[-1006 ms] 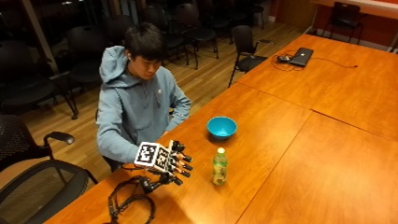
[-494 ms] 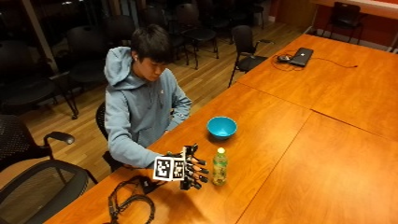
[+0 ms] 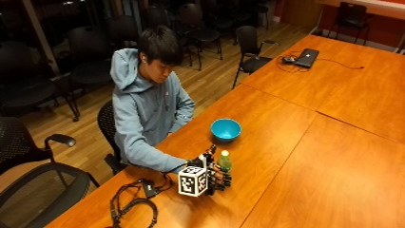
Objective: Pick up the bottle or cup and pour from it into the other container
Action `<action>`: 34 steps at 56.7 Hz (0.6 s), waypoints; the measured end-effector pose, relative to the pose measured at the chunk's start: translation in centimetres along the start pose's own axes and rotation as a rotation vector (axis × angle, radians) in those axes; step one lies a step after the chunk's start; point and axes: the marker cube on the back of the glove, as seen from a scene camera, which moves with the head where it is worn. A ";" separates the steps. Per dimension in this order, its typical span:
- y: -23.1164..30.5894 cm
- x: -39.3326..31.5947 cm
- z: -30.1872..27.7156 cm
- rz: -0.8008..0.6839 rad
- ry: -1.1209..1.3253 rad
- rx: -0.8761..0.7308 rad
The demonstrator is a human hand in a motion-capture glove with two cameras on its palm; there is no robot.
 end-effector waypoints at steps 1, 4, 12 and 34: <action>-0.1 0.0 0.2 0.002 -0.018 0.000; -0.6 0.1 0.9 0.011 -0.070 0.005; -1.4 0.5 2.6 0.009 -0.119 0.021; -3.2 0.6 5.5 0.013 -0.282 0.141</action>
